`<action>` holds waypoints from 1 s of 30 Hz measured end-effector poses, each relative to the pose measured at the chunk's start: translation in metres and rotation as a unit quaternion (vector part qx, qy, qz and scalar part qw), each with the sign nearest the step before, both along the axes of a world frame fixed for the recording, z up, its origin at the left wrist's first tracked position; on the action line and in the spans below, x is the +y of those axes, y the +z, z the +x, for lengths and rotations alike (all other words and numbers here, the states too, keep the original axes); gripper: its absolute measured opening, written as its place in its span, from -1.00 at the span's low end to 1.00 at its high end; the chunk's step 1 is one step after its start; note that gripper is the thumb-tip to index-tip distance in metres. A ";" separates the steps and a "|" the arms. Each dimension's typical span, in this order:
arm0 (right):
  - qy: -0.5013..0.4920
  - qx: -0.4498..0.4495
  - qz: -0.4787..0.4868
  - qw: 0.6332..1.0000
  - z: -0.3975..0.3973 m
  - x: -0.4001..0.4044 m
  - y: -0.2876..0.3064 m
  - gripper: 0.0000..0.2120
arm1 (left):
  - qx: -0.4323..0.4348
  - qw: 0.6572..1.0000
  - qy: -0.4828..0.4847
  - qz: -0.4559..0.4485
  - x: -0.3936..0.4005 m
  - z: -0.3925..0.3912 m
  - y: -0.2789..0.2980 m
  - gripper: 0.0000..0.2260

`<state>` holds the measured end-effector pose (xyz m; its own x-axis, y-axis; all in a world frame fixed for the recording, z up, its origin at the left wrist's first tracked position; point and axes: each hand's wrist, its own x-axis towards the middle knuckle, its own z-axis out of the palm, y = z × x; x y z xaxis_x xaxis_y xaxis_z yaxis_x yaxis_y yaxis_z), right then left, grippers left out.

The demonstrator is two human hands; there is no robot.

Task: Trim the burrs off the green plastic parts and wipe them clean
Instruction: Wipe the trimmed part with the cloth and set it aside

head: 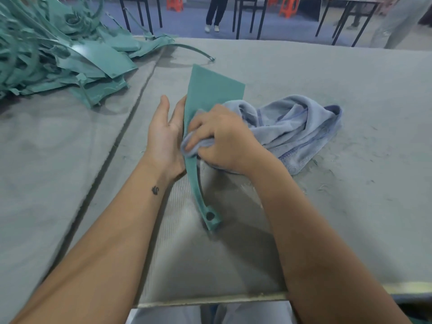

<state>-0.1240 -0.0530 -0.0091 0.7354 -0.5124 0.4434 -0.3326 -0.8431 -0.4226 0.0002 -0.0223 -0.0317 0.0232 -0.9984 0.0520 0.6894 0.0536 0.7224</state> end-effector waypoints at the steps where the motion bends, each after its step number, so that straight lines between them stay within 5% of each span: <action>1: 0.045 0.000 0.047 0.998 0.001 0.004 0.002 -0.72 | 0.005 1.000 -0.002 0.004 0.001 -0.001 0.000 -0.42; 5: 0.068 0.030 0.188 0.979 0.003 0.006 0.005 -0.77 | 0.013 1.000 0.006 -0.010 0.003 -0.005 0.005 -0.66; 9: 0.030 -0.151 0.259 0.954 -0.012 -0.001 0.011 -0.77 | -0.181 0.977 0.110 0.018 0.000 -0.005 0.001 -0.75; 12: -0.007 -0.318 0.339 0.885 -0.029 -0.011 0.015 -0.73 | -0.265 0.932 0.245 0.034 -0.001 -0.001 0.002 -0.75; 14: -0.059 -0.400 0.365 0.839 -0.037 -0.018 0.017 -0.74 | -0.226 0.916 0.329 0.042 -0.002 0.010 0.005 -0.75; 17: -0.111 -0.465 0.391 0.786 -0.045 -0.025 0.019 -0.76 | -0.005 0.920 0.388 0.058 -0.002 0.026 0.014 -0.75; 20: -0.124 -0.400 0.375 0.827 -0.047 -0.024 0.018 -0.72 | 0.219 0.923 0.312 0.055 0.004 0.029 0.020 -0.81; 23: -0.071 -0.238 0.353 0.902 -0.041 -0.017 0.016 -0.82 | 0.292 0.917 0.269 0.038 0.007 0.026 0.017 -0.81; 26: -0.024 -0.115 0.317 0.941 -0.036 -0.012 0.013 -0.77 | 0.265 0.916 0.290 0.080 0.001 0.022 0.014 -0.85; 30: -0.065 -0.175 0.288 0.939 -0.031 -0.012 0.010 -0.71 | 0.105 0.959 0.239 0.113 -0.007 0.015 0.008 -0.83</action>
<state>-0.1547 -0.0653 0.0009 0.5099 -0.8171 0.2689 -0.1725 -0.4034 -0.8986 0.0148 -0.0292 -0.0233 0.4676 -0.8560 -0.2205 0.7565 0.2586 0.6006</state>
